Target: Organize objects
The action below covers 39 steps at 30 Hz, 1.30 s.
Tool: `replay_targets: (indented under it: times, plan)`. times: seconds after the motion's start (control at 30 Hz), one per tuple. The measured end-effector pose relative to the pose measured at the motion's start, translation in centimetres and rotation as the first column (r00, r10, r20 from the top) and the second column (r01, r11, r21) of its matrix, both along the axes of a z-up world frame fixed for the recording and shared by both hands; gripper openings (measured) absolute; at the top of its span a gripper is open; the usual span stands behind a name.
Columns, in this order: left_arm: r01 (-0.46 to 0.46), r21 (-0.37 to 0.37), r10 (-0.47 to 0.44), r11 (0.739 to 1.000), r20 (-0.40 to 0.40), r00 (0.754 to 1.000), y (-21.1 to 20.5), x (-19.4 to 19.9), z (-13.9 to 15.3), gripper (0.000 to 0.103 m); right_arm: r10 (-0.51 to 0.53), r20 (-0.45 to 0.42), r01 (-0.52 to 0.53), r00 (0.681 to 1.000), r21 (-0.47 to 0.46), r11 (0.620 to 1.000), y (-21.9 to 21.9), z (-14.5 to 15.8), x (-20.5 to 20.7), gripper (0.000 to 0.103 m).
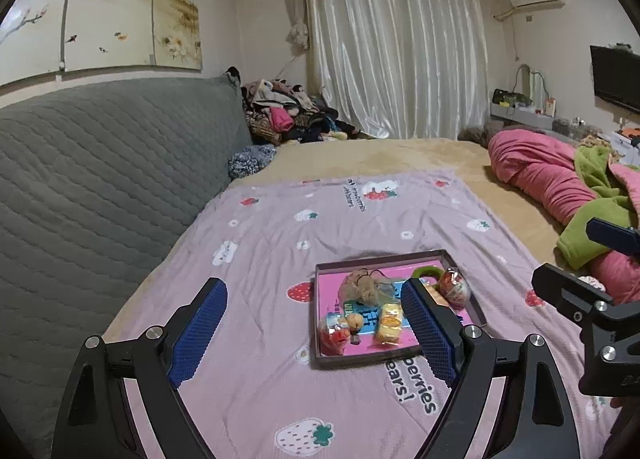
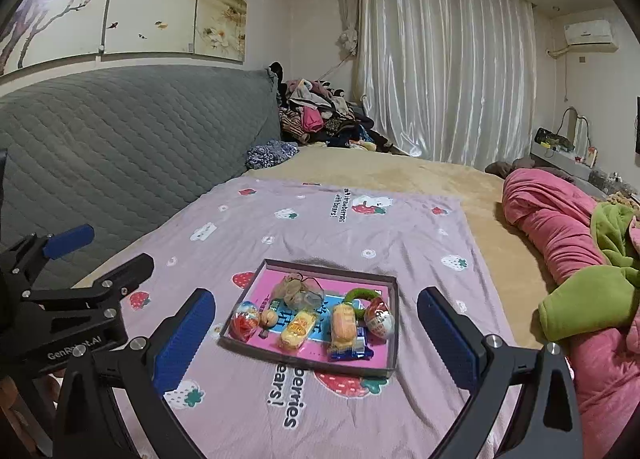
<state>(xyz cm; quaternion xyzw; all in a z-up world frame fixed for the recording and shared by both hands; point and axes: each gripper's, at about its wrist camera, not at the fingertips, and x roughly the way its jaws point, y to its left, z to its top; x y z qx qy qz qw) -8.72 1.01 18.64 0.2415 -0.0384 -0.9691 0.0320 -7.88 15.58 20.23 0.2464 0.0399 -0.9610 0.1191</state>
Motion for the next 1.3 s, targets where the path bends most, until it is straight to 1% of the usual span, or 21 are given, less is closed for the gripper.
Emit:
replay_targets:
  times: [0.17, 0.33, 0.57, 0.67, 0.87, 1.0, 1.13, 1.23, 1.3]
  plan:
    - [0.001, -0.010, -0.001, 1.000, -0.019, 1.000, 0.1, 2.5, 1.1, 0.090, -0.001, -0.022, 0.001, 1.000, 0.003, 1.000, 0.1, 0.8, 2.3, 0.102]
    - [0.006, -0.009, -0.006, 1.000, -0.026, 1.000, 0.0, 4.5, 1.6, 0.090, -0.007, -0.037, 0.008, 0.999, 0.013, 1.000, 0.2, 1.3, 4.1, 0.102]
    - [0.002, 0.002, -0.002, 1.000, -0.010, 1.000, 0.0, 6.3, 0.8, 0.090, -0.012, -0.033, 0.013, 0.999, 0.029, 1.000, 0.5, 1.3, 6.2, 0.102]
    - [0.000, 0.009, 0.000, 1.000, 0.003, 1.000, -0.1, 6.7, -0.3, 0.090, -0.013, -0.017, 0.014, 1.000, 0.031, 0.999, 0.7, 0.4, 6.7, 0.102]
    - [0.002, 0.019, -0.002, 1.000, 0.036, 0.999, 0.0, 7.2, -3.3, 0.090, -0.018, 0.016, 0.018, 1.000, 0.029, 0.999, 1.1, -2.1, 7.2, 0.102]
    - [-0.003, 0.008, 0.003, 1.000, 0.065, 0.998, 0.5, 7.1, -5.1, 0.090, -0.016, 0.034, 0.014, 0.999, 0.039, 0.999, 1.1, -3.6, 7.4, 0.102]
    - [-0.002, 0.011, 0.001, 1.000, 0.083, 0.997, 0.8, 6.9, -6.5, 0.090, -0.022, 0.054, 0.019, 0.998, 0.052, 0.998, 1.1, -4.8, 7.2, 0.102]
    - [0.001, 0.000, -0.001, 1.000, 0.091, 0.996, 1.0, 6.8, -7.3, 0.090, -0.027, 0.050, 0.025, 0.998, 0.052, 0.998, 1.3, -5.4, 7.2, 0.102]
    - [0.004, 0.004, -0.005, 1.000, 0.096, 0.995, 1.1, 6.7, -7.7, 0.090, -0.030, 0.052, 0.027, 0.998, 0.056, 0.998, 1.3, -5.7, 7.1, 0.102]
